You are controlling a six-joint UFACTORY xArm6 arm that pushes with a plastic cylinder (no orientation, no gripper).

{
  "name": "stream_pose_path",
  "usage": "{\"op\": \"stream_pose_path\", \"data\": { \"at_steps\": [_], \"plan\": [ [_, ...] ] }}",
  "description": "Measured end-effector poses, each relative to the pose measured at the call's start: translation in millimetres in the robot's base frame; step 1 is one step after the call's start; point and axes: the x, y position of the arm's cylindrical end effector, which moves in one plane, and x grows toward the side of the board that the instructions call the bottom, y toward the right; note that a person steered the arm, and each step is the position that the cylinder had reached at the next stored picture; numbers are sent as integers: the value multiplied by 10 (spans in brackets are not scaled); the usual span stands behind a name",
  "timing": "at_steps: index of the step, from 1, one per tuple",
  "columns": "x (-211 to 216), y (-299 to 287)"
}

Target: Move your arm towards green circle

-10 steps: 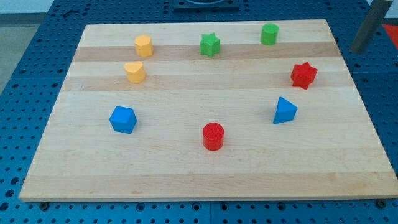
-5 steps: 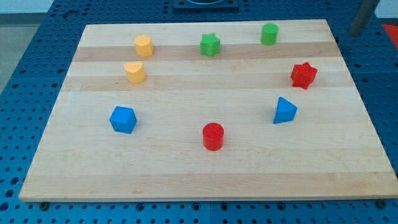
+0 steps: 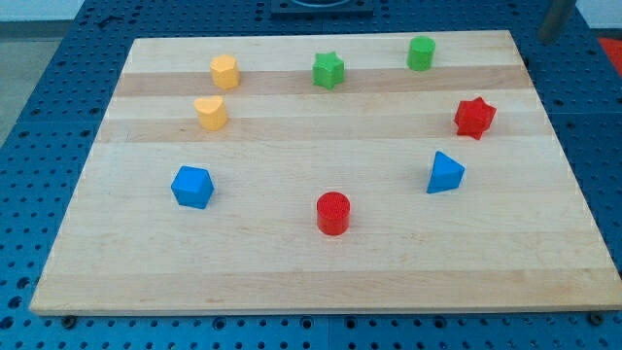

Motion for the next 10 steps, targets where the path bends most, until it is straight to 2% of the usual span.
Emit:
{"op": "stream_pose_path", "data": {
  "at_steps": [1, 3, 4, 5, 6, 8, 10],
  "plan": [
    [-45, -1],
    [-161, -635],
    [-152, -647],
    [71, -691],
    [505, -778],
    [538, -816],
    [537, -1303]
  ]
}}
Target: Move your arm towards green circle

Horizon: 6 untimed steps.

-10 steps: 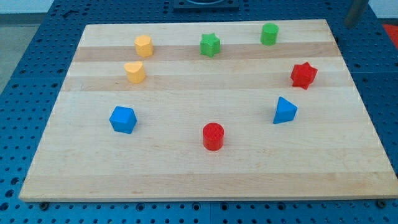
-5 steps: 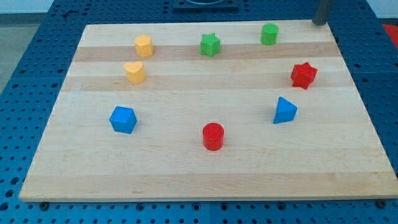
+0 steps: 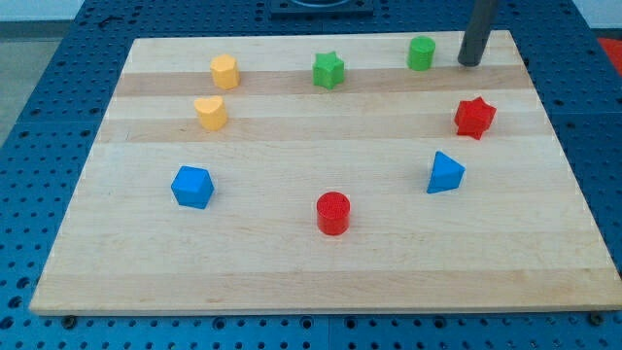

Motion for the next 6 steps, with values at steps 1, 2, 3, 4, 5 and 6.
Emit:
{"op": "stream_pose_path", "data": {
  "at_steps": [1, 2, 3, 4, 5, 6],
  "plan": [
    [238, -113],
    [453, -226],
    [459, -296],
    [459, -545],
    [459, -843],
    [515, -868]
  ]
}}
